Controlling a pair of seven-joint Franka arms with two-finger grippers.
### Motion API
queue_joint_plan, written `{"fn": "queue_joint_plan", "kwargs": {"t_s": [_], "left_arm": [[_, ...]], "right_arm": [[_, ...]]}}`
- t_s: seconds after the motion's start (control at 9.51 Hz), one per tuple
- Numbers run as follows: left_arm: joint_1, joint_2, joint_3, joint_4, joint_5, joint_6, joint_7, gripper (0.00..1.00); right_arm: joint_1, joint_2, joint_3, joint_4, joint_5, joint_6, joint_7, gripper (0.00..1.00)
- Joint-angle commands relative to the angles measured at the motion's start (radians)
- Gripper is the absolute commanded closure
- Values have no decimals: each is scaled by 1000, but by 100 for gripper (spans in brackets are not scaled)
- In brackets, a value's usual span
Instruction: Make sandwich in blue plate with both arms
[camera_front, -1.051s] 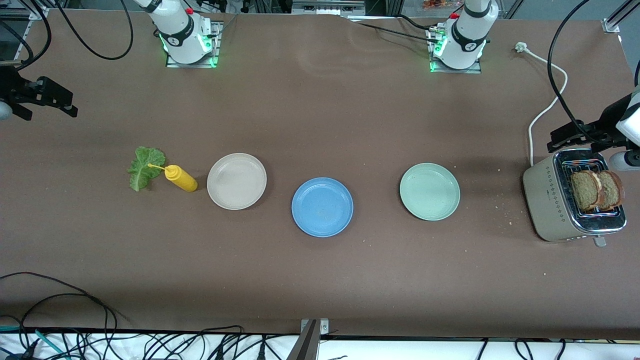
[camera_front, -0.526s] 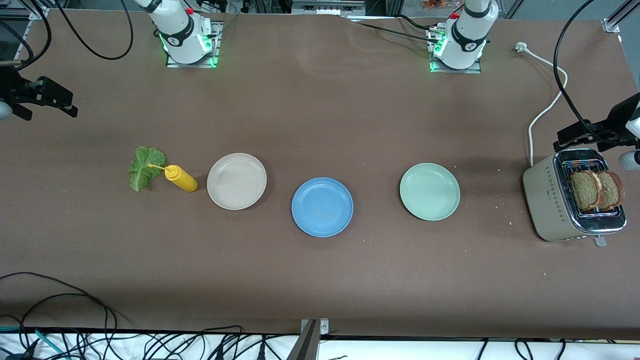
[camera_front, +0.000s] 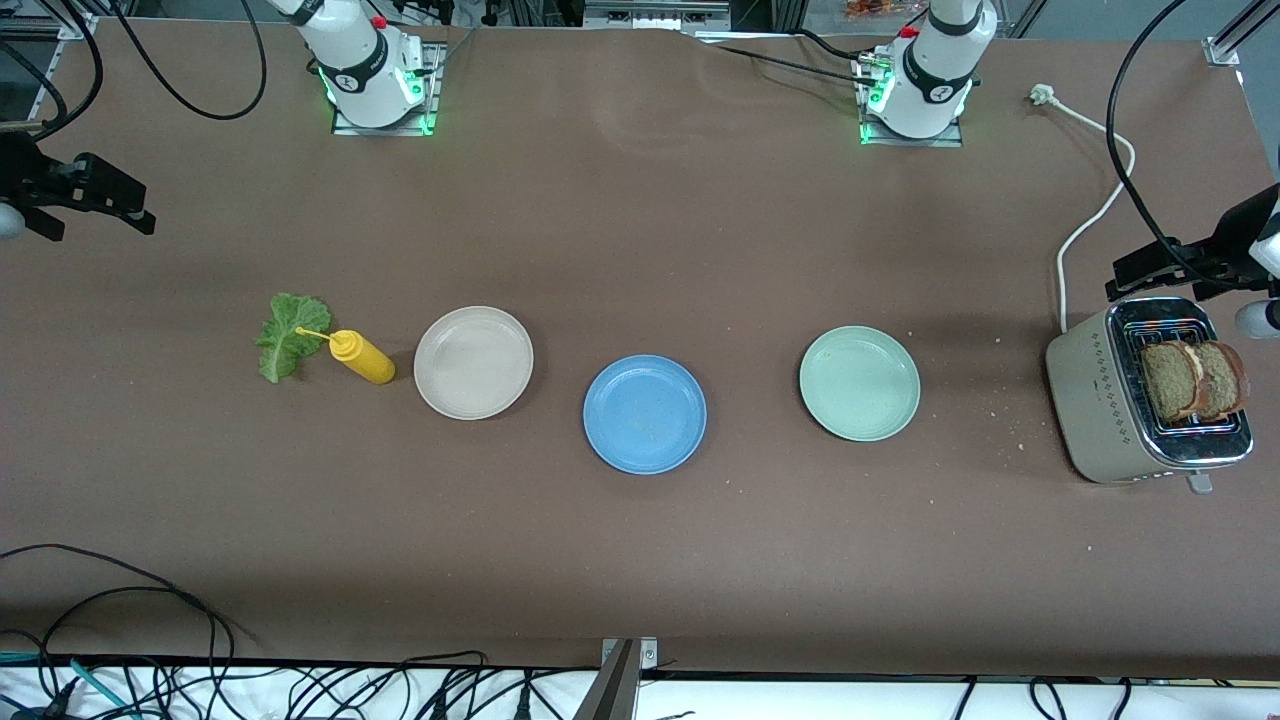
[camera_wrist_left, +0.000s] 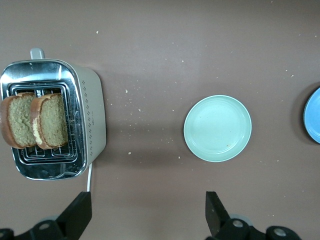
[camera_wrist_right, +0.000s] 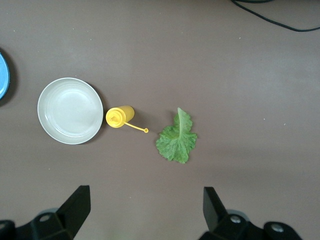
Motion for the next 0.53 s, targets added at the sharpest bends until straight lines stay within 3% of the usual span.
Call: {"fn": "queue_joint_plan", "kwargs": {"t_s": [0.0, 0.42], "left_arm": [[25, -10, 2, -6, 82, -8, 32, 0], [160, 97, 2, -2, 98, 89, 174, 1]], "right_arm": [[4, 8, 0, 24, -4, -10, 11, 0], [4, 8, 0, 24, -4, -10, 11, 0]]}}
